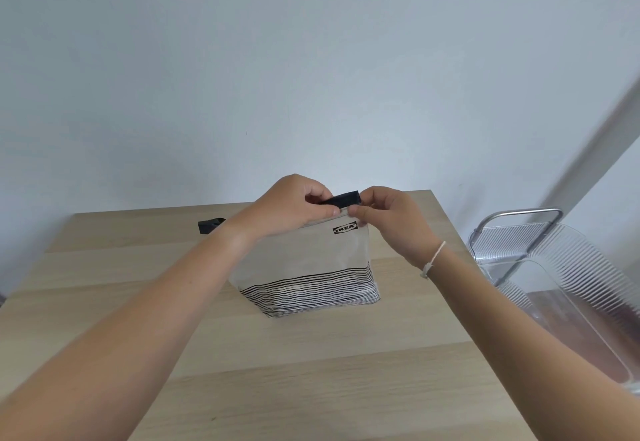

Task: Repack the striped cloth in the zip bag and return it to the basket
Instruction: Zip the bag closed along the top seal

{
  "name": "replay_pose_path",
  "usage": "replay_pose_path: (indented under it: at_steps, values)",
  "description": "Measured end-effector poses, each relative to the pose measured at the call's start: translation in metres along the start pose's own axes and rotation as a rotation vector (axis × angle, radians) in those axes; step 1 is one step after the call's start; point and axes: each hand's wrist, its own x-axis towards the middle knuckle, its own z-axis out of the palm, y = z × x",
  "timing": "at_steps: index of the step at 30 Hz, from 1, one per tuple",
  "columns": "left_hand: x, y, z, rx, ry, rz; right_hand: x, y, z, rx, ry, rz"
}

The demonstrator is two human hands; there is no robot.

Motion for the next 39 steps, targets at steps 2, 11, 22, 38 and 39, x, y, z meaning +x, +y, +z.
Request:
replay_pose_path:
  at_steps: [2,11,22,38,39]
  values:
    - [0.000,-0.001,0.001,0.012,0.018,0.006,0.001,0.000,0.001,-0.007,0.015,-0.009]
    - [0.000,-0.003,0.005,0.083,0.070,0.053,0.000,-0.004,0.002,0.023,-0.002,0.023]
    - [0.001,-0.014,-0.006,0.100,-0.046,-0.042,0.005,0.002,-0.008,-0.031,0.057,-0.005]
    - [0.002,-0.012,-0.005,0.106,-0.100,0.004,0.007,0.006,-0.013,0.019,0.057,0.034]
    - [0.002,-0.012,-0.006,0.113,-0.104,0.001,0.006,0.005,-0.013,0.031,0.049,0.036]
